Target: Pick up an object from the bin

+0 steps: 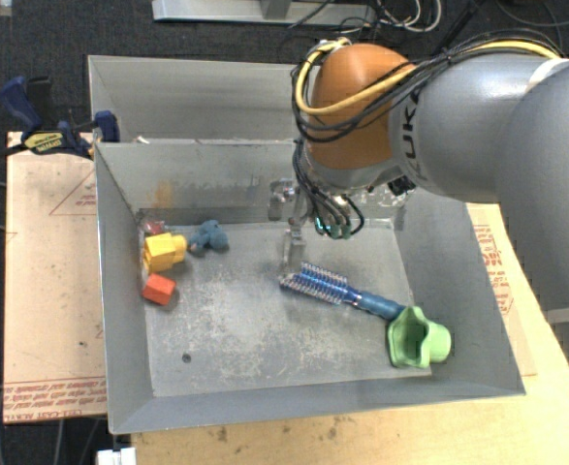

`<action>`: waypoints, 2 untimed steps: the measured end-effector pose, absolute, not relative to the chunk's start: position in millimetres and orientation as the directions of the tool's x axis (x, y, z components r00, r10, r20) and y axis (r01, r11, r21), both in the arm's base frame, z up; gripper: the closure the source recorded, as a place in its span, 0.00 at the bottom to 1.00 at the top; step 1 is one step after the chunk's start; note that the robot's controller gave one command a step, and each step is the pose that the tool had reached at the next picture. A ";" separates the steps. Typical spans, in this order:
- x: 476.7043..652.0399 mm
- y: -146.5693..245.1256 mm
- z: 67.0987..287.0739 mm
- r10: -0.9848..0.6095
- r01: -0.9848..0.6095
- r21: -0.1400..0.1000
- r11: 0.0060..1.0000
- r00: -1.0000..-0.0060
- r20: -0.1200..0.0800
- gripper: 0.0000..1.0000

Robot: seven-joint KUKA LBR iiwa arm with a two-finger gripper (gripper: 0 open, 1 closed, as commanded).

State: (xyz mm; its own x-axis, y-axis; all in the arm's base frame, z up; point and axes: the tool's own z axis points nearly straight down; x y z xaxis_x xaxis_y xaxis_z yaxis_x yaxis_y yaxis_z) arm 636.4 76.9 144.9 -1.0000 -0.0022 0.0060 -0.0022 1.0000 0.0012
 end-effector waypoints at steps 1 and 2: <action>618.2 52.9 66.5 -0.130 -0.130 0.001 0.992 -0.991 0.005 0.00; 611.3 150.6 101.7 -0.240 -0.240 0.005 0.971 -0.971 -0.007 0.00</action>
Offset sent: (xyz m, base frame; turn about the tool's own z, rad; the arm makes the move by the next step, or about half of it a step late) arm -0.0167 -0.0234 -0.0749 -0.1311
